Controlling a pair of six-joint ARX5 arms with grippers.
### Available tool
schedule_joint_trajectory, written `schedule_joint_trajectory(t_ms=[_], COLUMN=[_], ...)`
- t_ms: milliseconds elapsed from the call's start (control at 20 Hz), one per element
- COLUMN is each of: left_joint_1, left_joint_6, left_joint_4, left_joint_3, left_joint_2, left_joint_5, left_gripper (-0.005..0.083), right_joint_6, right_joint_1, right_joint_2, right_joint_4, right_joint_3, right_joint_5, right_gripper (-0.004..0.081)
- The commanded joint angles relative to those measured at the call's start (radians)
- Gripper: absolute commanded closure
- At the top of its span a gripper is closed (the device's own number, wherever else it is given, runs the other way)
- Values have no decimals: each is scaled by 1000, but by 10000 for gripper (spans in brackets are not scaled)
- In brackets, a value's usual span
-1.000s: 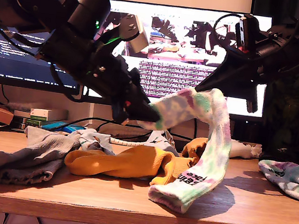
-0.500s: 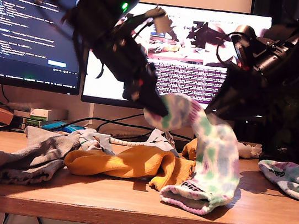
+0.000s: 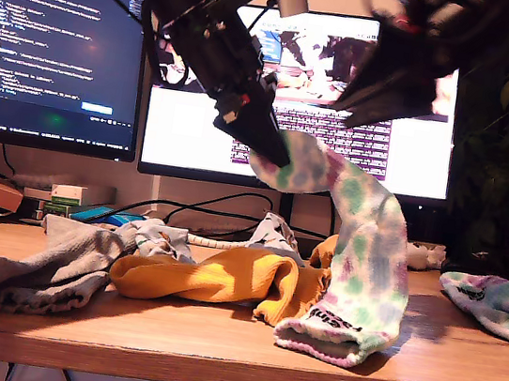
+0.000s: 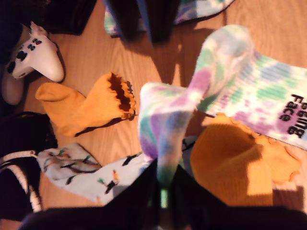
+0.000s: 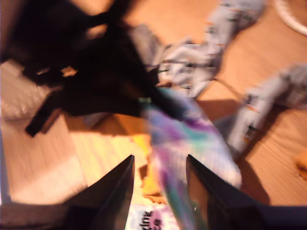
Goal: Pair up the socks based on colour and pattern, by placing them on top of one another
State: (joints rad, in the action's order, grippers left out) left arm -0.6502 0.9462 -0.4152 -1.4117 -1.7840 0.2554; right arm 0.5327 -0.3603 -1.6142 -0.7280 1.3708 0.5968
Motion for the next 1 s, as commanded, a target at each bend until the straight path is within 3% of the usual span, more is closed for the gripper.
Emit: schedule_joint_trajectory(t_ms=[0,200,300,650,750,850,950], left_joint_1=[-17,-27,-27,-27,-27,-27,-27], left_joint_6=[4,4,4,3,3,-1,-1], left_joint_4=[-6,-24,-42,-61,-60,-59,-55], left_joint_3=[-4,-6,-12,-35,-35,-35,-35], left_joint_2=[-14,-14,-14,-14,-14,-14,-14], left_joint_5=[-7,-26,-32,-35,-35,-27,-20], left_gripper=[798,798,798,797,798,797,798], right_joint_6=[38,106,123,130,130,130,130], right_joint_1=[-51,-141,-161,-162,-163,-162,-161], right_joint_2=[-21,-21,-21,-23,-24,-24,-24], right_joint_4=[5,28,35,31,27,27,23], right_joint_3=[-5,-5,-5,-5,-5,-5,-5], right_joint_5=[-70,-291,-348,-370,-355,-333,-332], right_gripper=[452,452,456,745,748,638,613])
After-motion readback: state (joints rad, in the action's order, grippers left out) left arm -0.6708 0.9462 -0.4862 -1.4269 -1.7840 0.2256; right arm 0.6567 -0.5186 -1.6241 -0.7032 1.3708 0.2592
